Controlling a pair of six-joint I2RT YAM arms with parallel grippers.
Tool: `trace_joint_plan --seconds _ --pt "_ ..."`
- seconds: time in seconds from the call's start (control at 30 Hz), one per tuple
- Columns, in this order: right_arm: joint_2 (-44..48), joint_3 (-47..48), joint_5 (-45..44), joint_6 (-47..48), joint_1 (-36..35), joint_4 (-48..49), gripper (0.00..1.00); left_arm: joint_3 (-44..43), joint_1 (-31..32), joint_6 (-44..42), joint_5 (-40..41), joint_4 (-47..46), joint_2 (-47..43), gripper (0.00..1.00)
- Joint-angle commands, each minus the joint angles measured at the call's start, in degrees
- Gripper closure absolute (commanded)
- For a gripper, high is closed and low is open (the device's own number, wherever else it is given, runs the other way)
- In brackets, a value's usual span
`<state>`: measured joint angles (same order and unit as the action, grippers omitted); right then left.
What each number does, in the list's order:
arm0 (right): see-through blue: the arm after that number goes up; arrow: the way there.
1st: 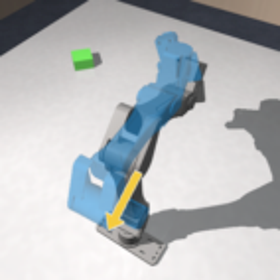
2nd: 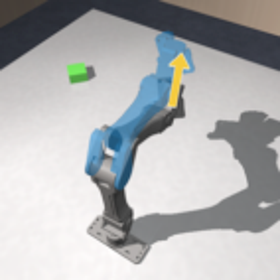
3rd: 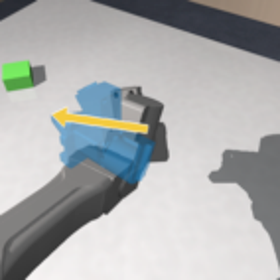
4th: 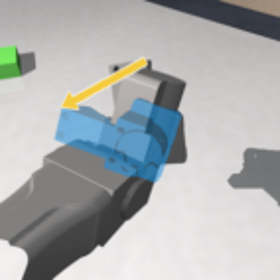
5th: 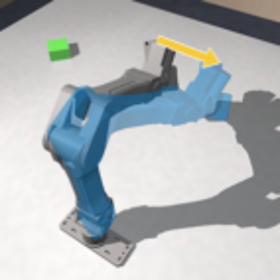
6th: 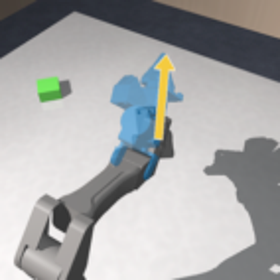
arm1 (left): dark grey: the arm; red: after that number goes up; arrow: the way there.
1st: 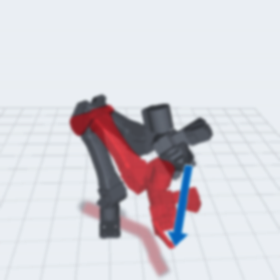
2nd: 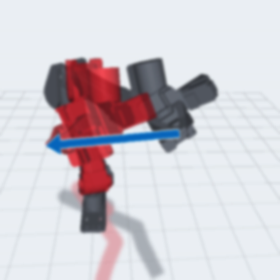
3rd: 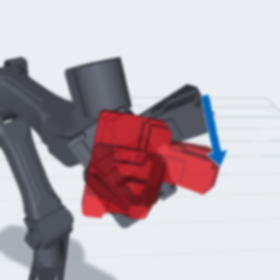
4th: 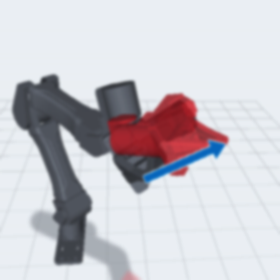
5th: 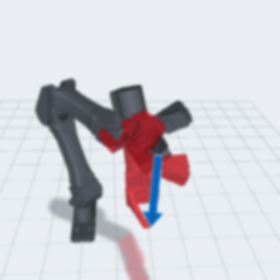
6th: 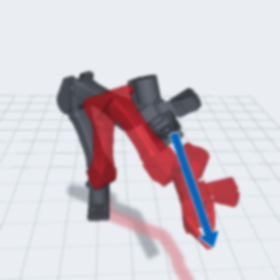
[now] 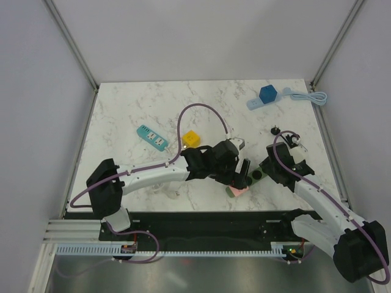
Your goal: Pull the plug off the socket
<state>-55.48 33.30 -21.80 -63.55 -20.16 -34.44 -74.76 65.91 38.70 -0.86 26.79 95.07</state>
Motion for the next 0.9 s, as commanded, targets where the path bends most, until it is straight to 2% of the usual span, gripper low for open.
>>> trace_joint_plan --seconds 0.0,0.07,0.13,0.17,0.37,0.57,0.7,0.87 --pt "1.26 1.15 -2.81 -0.18 -0.23 3.32 0.92 -3.8 -0.17 1.58 -2.2 -0.07 2.04 0.03" --pt "0.47 1.33 -1.84 0.97 -0.23 3.67 0.92 -6.09 -0.08 -6.48 -4.22 -0.15 2.84 0.05" --pt "0.11 1.51 -0.88 2.2 -0.23 4.02 0.92 -5.14 0.27 -11.43 -2.75 -1.64 2.23 0.04" --pt "-0.15 1.51 -0.26 2.64 -0.23 4.37 0.92 -4.7 0.36 -17.11 -2.39 -2.17 1.97 0.04" --pt "-1.56 1.68 3.25 4.57 -0.23 5.34 0.92 -1.97 1.76 -32.52 0.59 -3.92 0.91 0.04" --pt "-1.91 1.95 4.31 4.66 0.04 5.61 0.91 -2.23 5.1 -37.9 3.14 -5.6 4.41 0.03" --pt "-2.0 1.42 6.24 4.57 0.56 6.22 0.91 -3.02 7.04 -38.26 7.27 -5.6 7.58 0.03" --pt "-1.82 0.98 7.3 4.49 1.44 6.4 0.91 -2.76 7.13 -37.64 8.06 -5.69 9.26 0.06"
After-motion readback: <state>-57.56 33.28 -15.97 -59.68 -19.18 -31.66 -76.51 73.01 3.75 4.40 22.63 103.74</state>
